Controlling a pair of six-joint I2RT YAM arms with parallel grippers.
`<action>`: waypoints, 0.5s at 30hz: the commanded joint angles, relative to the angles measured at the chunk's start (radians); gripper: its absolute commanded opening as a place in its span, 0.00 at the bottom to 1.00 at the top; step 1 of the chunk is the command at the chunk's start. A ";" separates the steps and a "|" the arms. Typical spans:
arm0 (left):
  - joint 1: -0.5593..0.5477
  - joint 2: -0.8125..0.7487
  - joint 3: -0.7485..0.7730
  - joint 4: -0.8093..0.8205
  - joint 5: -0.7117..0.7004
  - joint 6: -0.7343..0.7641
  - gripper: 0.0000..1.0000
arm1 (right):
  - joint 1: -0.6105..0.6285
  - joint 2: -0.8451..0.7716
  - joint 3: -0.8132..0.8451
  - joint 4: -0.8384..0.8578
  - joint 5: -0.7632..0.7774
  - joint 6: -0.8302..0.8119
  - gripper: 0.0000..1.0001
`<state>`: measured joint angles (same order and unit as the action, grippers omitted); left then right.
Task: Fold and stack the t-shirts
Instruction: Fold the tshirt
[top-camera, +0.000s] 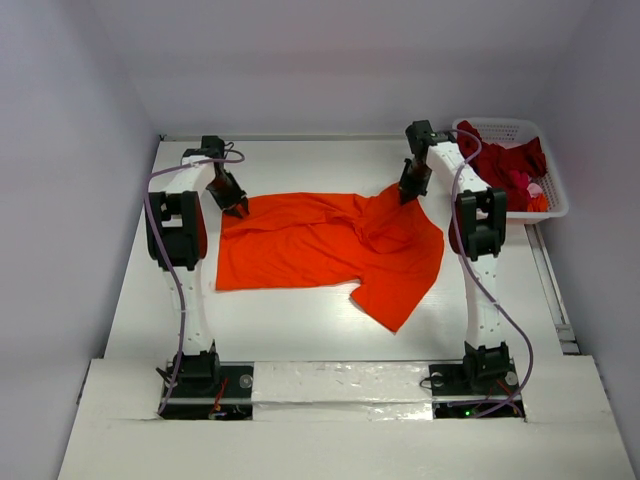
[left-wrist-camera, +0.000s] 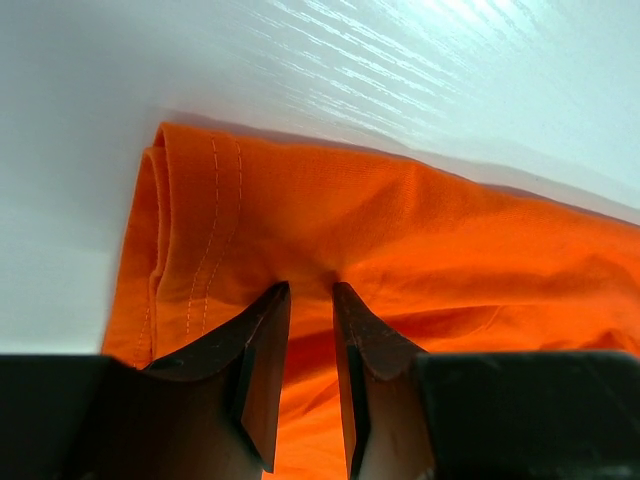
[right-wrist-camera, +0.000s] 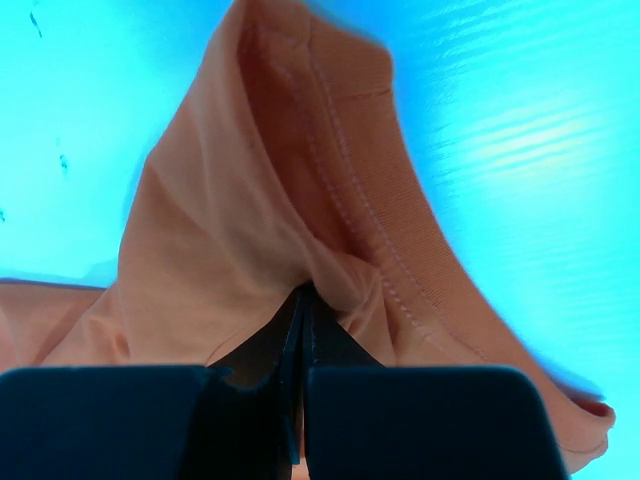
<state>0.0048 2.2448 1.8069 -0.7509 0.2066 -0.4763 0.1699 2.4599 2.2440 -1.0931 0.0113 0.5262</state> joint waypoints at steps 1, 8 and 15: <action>0.015 0.038 0.026 -0.022 -0.035 0.007 0.23 | -0.007 0.013 0.060 -0.016 -0.002 -0.017 0.00; 0.043 0.053 0.054 -0.033 -0.039 0.002 0.23 | -0.017 0.047 0.137 -0.050 -0.002 -0.009 0.00; 0.063 0.068 0.071 -0.039 -0.047 0.004 0.23 | -0.026 0.067 0.181 -0.056 -0.042 -0.012 0.00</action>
<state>0.0463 2.2757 1.8572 -0.7765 0.2180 -0.4850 0.1600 2.5145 2.3707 -1.1275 -0.0101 0.5262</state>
